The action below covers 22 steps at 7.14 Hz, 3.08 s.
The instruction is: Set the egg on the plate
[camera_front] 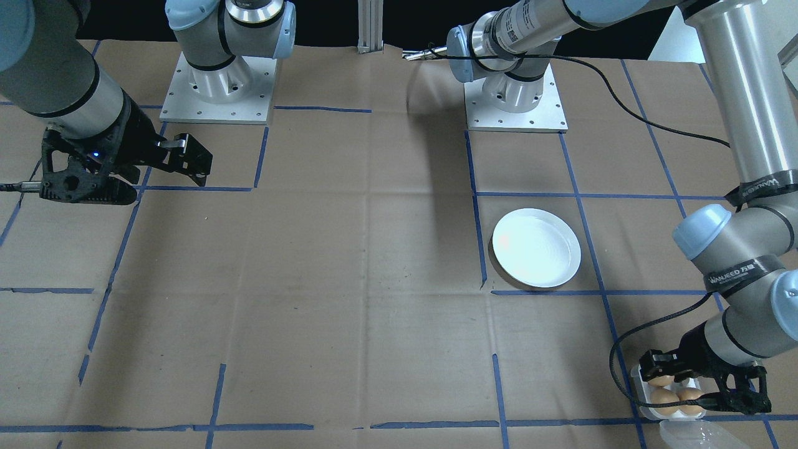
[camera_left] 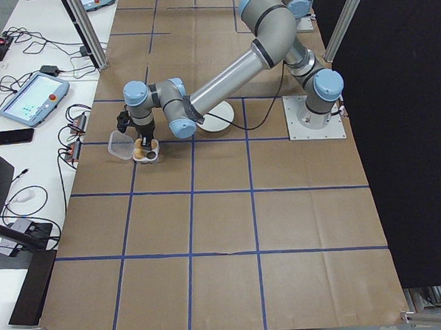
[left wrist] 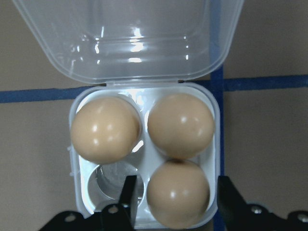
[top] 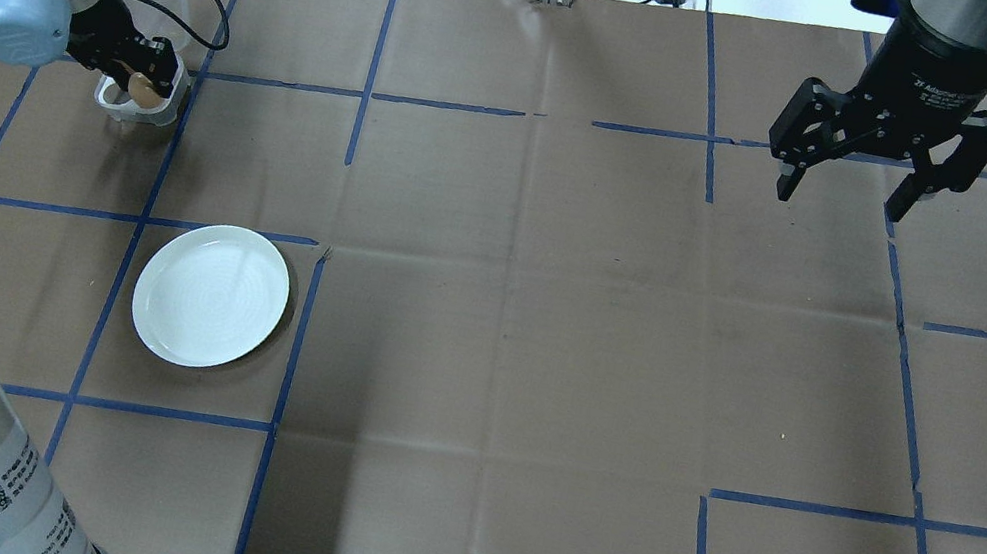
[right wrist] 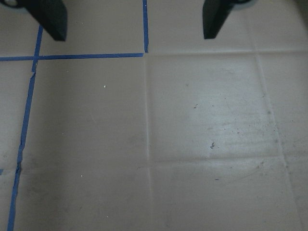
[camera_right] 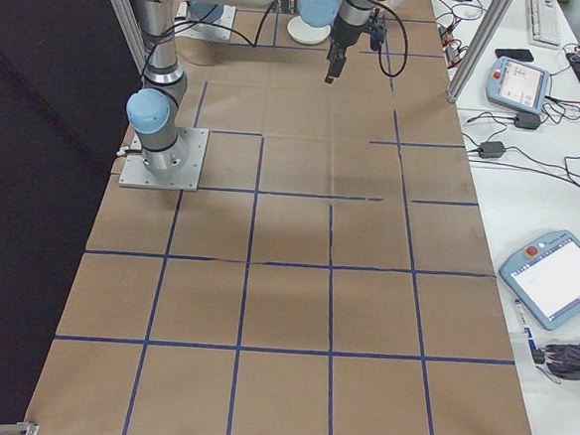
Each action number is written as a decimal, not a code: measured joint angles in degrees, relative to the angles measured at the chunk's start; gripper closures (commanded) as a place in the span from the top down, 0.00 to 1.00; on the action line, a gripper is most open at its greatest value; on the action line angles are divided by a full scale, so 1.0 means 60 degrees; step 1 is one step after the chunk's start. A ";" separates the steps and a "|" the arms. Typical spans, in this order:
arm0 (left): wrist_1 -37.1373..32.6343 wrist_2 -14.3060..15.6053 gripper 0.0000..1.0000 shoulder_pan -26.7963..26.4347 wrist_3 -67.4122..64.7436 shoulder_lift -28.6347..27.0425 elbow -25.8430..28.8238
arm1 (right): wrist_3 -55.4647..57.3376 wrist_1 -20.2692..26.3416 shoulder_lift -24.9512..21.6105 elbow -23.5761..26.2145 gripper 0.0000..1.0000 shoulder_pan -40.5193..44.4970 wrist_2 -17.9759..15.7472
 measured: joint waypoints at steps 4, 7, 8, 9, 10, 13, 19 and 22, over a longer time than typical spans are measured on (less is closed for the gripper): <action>0.0011 0.0077 0.20 -0.0010 0.0004 0.0034 -0.0002 | 0.0000 0.0002 0.0000 -0.0001 1.00 0.0000 0.0000; -0.0075 0.0113 0.19 -0.0011 0.0015 0.0328 0.0020 | 0.0000 0.0002 0.0000 -0.0008 1.00 0.0000 0.0000; -0.0438 0.0120 0.19 -0.0011 0.0017 0.0723 0.0055 | 0.0000 0.0001 0.0000 -0.0005 1.00 0.0000 0.0000; -0.1128 0.0124 0.18 -0.0011 0.0019 0.1282 0.0098 | 0.0000 0.0002 0.0000 -0.0002 1.00 0.0000 0.0000; -0.1987 0.0130 0.18 -0.0011 0.0016 0.1961 0.0070 | 0.0000 0.0001 -0.0001 0.0000 1.00 0.0000 0.0000; -0.3362 0.0089 0.18 -0.0637 -0.1144 0.3708 -0.0807 | 0.0000 0.0001 0.0000 -0.0002 1.00 0.0000 0.0000; -0.0919 0.0086 0.19 -0.1708 -0.2382 0.4676 -0.5429 | 0.0000 0.0002 0.0001 -0.0001 1.00 0.0000 0.0000; 0.0477 0.0468 0.67 -0.1682 -0.2268 0.4385 -0.6286 | 0.0000 0.0002 0.0001 -0.0003 1.00 0.0000 0.0000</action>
